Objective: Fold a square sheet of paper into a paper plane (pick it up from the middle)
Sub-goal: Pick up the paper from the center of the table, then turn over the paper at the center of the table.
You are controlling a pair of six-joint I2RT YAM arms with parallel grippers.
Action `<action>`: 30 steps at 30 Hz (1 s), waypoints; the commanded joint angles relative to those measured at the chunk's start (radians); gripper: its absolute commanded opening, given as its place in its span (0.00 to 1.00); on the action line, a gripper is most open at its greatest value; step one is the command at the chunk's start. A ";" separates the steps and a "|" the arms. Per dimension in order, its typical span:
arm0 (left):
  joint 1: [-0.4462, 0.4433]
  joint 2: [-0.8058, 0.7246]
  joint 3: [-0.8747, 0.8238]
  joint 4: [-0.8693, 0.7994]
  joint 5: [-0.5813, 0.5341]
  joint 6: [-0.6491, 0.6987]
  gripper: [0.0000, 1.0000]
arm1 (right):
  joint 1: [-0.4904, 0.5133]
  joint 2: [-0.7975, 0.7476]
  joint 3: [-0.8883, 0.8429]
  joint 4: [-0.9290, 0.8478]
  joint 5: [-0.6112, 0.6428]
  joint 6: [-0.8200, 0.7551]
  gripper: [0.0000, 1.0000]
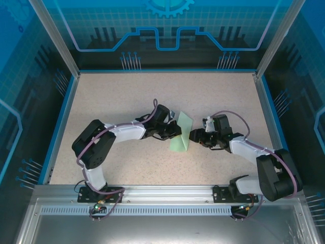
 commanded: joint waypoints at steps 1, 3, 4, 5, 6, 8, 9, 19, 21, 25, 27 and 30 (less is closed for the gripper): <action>0.012 -0.077 0.033 -0.040 0.037 -0.026 0.07 | -0.025 0.002 -0.030 0.139 -0.133 0.107 0.55; 0.014 -0.106 0.040 -0.049 0.035 -0.030 0.07 | -0.026 0.010 -0.043 0.201 -0.166 0.164 0.58; 0.015 -0.114 0.045 -0.056 0.032 -0.030 0.08 | -0.025 0.010 -0.049 0.233 -0.176 0.187 0.59; 0.017 -0.122 0.051 -0.064 0.031 -0.031 0.08 | -0.027 0.010 -0.057 0.274 -0.186 0.219 0.60; 0.018 -0.128 0.052 -0.064 0.030 -0.034 0.08 | -0.028 0.007 -0.065 0.309 -0.193 0.254 0.60; 0.020 -0.135 0.048 -0.049 0.037 -0.051 0.08 | -0.028 0.001 -0.072 0.351 -0.208 0.296 0.61; 0.022 -0.135 0.046 -0.041 0.040 -0.058 0.08 | -0.027 -0.002 -0.072 0.363 -0.214 0.312 0.62; 0.030 -0.150 0.003 0.051 0.056 -0.121 0.08 | -0.028 0.002 -0.109 0.502 -0.251 0.443 0.62; 0.029 -0.153 -0.002 0.045 0.054 -0.114 0.08 | -0.027 0.002 -0.116 0.534 -0.257 0.470 0.60; 0.030 -0.149 -0.019 0.045 0.064 -0.106 0.09 | -0.032 -0.032 -0.109 0.506 -0.256 0.468 0.55; 0.030 -0.146 -0.029 0.048 0.076 -0.103 0.09 | -0.036 -0.046 -0.106 0.482 -0.255 0.460 0.53; 0.030 -0.150 -0.044 0.041 0.084 -0.087 0.09 | -0.047 -0.061 -0.104 0.460 -0.257 0.451 0.50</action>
